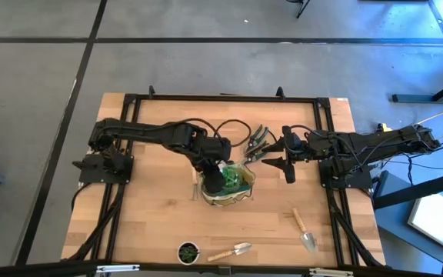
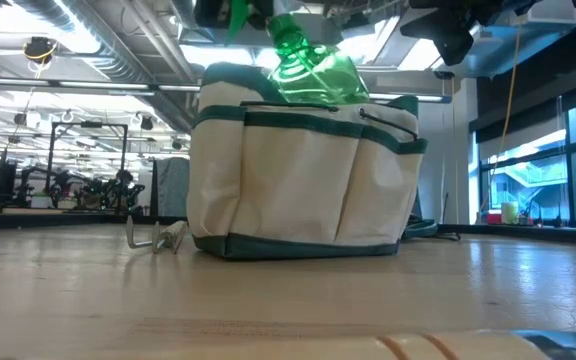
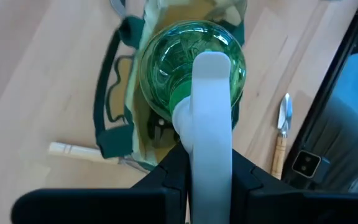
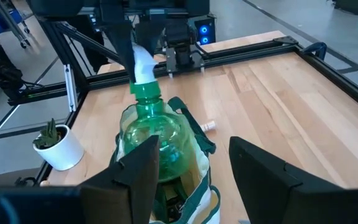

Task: Pick & Place Garden tools in Gardening bag
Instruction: Put the green gardening spray bottle into the green gardening bag

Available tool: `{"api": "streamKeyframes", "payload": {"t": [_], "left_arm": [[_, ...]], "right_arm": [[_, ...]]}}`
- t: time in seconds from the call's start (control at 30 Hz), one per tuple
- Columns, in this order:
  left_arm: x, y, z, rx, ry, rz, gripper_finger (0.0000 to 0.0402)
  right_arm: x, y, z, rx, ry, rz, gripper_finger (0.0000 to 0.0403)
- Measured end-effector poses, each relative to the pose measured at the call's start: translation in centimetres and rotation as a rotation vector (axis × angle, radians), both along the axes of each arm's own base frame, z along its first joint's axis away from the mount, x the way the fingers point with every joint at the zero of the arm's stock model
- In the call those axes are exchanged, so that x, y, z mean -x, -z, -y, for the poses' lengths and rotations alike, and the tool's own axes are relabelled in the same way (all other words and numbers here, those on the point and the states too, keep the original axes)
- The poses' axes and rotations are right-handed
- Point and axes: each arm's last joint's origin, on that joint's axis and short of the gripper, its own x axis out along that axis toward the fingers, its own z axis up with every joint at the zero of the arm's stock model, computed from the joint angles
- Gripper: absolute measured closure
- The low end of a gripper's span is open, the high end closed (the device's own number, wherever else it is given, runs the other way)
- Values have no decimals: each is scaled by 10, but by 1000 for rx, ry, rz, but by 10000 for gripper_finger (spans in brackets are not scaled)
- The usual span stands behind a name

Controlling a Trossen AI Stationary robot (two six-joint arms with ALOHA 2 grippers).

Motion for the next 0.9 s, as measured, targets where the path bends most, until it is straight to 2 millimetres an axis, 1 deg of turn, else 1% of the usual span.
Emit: {"api": "streamKeyframes", "payload": {"t": [0.17,0.3,0.5,0.6,0.77,0.9], "left_arm": [[-1,0,-12,-26,-34,8,357],[-2,0,-17,-20,-32,6,357],[-8,10,-18,12,-6,-32,357],[-12,18,-17,40,12,-71,357],[-8,24,-14,43,26,-153,357],[2,27,-14,32,51,-259,357]], "right_arm": [[0,0,1,3,9,0,208],[0,0,1,3,12,-3,208],[0,1,1,4,12,-9,208],[0,1,1,4,11,-10,208],[0,2,2,5,14,-16,208],[0,1,3,5,18,-15,208]]}}
